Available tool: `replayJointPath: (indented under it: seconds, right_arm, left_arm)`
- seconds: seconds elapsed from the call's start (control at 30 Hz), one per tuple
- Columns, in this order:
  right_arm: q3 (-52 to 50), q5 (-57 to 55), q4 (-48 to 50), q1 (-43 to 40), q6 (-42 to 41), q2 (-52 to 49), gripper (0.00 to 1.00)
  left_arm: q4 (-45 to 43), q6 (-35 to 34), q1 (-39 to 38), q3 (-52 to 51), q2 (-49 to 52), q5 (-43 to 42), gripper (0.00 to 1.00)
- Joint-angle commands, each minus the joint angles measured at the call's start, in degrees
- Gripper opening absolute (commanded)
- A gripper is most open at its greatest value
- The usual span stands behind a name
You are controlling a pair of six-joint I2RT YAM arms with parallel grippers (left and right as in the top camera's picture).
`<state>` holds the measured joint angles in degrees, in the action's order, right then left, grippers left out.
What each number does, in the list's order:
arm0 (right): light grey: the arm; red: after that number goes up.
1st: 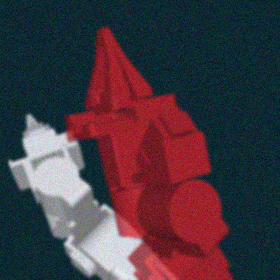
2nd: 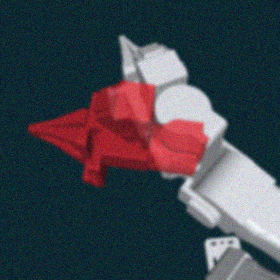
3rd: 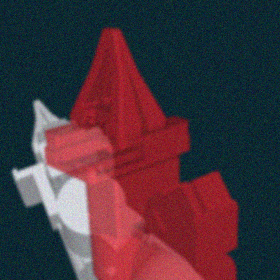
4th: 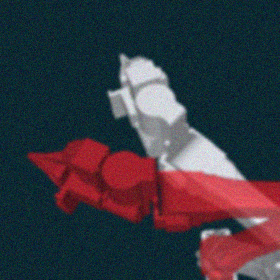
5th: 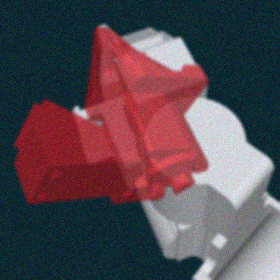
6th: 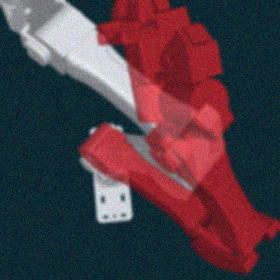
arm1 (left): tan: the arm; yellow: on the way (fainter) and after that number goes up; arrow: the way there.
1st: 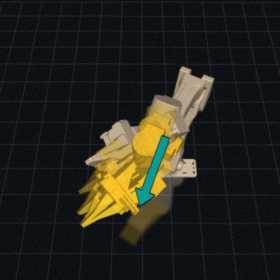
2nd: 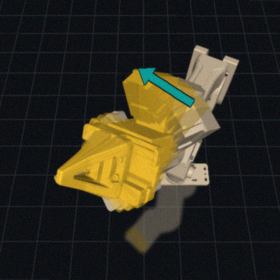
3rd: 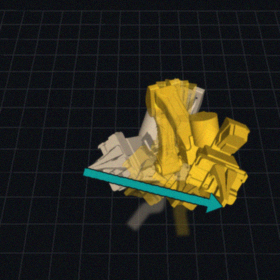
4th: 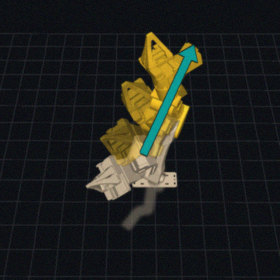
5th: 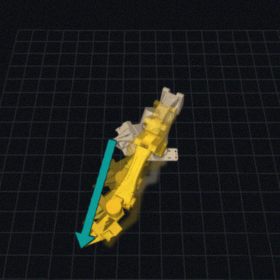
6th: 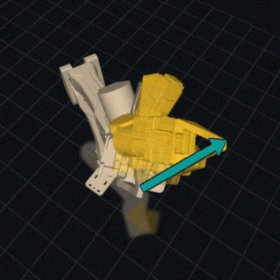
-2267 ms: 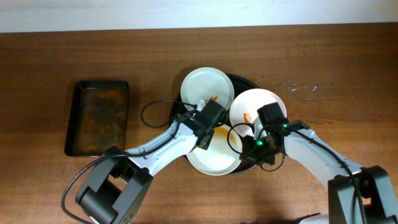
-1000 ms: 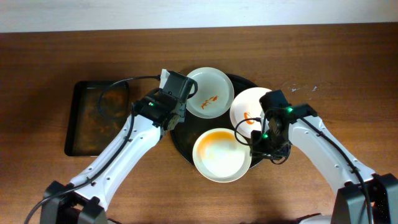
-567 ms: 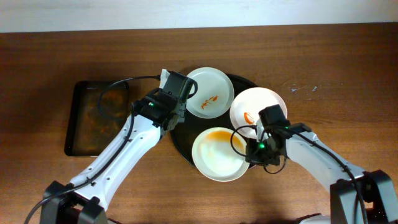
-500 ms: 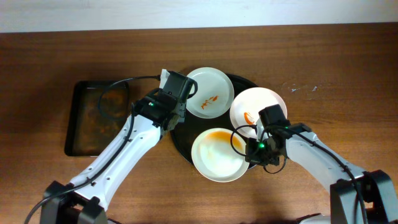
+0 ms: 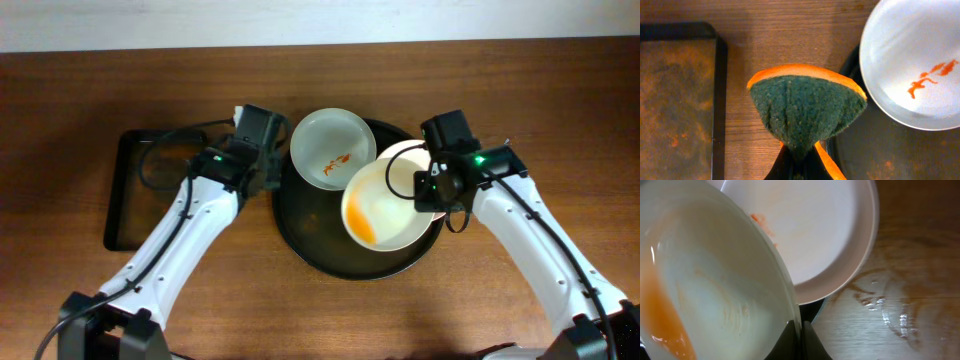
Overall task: Clean dirty plates on tray and stack at the side
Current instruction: 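Lift the cleaned front plate with the right gripper and place it right of the tray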
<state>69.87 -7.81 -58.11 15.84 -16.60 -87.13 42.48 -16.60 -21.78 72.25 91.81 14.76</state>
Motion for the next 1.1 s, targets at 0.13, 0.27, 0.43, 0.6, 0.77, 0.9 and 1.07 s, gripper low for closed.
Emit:
replayJointPath:
  seconds: [0.13, 0.27, 0.43, 0.6, 0.77, 0.9, 1.07]
  right_arm:
    - [1.8, -34.2, -0.1, 18.2, -0.4, 1.4, 0.04]
    - [1.8, -45.7, 0.0, 27.1, -3.7, 1.3, 0.04]
    - [1.8, -59.5, 1.5, 32.6, -3.1, 1.3, 0.04]
    - [1.8, -67.9, 1.6, 36.0, -3.1, 1.3, 0.04]
    - [1.8, -67.8, 2.1, 36.0, -3.2, 1.3, 0.04]
    - [1.8, -52.3, 2.5, 33.1, -5.9, 1.4, 0.04]
    - [5.8, -41.1, 1.7, 18.7, -8.1, 3.7, 0.04]
  left_arm:
    - [-0.2, -0.7, 4.5, 1.2, -1.7, -5.2, 0.01]
    - [-0.2, -0.7, 9.0, 1.2, -1.7, -11.9, 0.01]
    - [-0.2, -0.7, 10.1, 1.2, -1.7, -13.6, 0.01]
    - [-0.2, -0.7, 10.1, 1.2, -1.7, -13.6, 0.01]
    - [-0.2, -0.7, 10.1, 1.2, -1.7, -13.6, 0.01]
    - [-0.1, -0.7, 10.1, 1.2, -1.7, -13.6, 0.01]
    - [0.1, -0.7, 10.1, 1.2, -1.7, -13.6, 0.01]
